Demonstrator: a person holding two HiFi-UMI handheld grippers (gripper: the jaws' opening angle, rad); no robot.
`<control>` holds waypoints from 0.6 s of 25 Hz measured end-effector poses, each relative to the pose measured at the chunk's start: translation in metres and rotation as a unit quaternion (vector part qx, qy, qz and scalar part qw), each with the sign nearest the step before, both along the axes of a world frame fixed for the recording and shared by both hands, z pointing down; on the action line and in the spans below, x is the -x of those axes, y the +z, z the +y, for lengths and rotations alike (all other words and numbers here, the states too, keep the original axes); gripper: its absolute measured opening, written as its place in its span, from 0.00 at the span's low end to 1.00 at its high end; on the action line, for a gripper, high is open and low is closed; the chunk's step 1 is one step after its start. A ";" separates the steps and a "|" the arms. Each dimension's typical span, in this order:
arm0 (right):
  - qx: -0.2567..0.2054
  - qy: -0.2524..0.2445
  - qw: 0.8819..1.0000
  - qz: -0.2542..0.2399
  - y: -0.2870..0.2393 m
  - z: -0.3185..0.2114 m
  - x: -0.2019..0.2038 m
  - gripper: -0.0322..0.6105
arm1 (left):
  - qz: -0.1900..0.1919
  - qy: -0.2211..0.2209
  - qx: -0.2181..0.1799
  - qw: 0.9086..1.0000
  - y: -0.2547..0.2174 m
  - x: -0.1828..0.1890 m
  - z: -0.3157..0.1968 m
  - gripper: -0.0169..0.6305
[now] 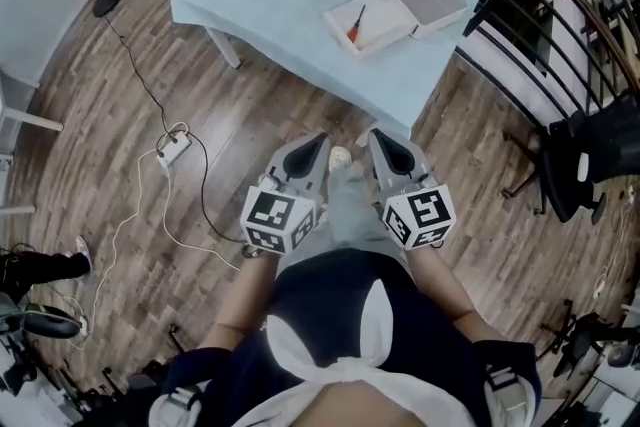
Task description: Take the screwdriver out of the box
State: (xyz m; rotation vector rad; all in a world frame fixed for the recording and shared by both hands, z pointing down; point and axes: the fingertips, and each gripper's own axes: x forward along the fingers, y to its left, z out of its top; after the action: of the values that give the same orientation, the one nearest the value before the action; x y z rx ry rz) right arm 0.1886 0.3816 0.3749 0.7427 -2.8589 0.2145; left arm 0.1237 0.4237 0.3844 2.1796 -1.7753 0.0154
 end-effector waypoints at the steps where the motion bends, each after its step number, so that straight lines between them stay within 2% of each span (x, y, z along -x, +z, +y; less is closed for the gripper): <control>1: 0.000 0.001 1.000 0.001 0.001 -0.004 0.004 0.05 | -0.001 0.004 0.000 1.000 0.000 0.002 -0.005 0.05; 6: 0.004 0.010 1.000 0.001 0.005 -0.033 0.019 0.05 | -0.008 0.008 0.000 1.000 0.004 0.019 -0.033 0.05; 15: 0.013 0.026 1.000 -0.008 0.006 -0.116 0.039 0.05 | -0.017 0.014 0.011 1.000 0.007 0.043 -0.107 0.05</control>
State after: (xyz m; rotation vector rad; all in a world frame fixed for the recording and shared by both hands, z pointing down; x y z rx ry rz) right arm 0.1495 0.2657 0.3810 0.8155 -2.8471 0.2662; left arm 0.0807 0.3169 0.3911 2.2013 -1.7526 0.0786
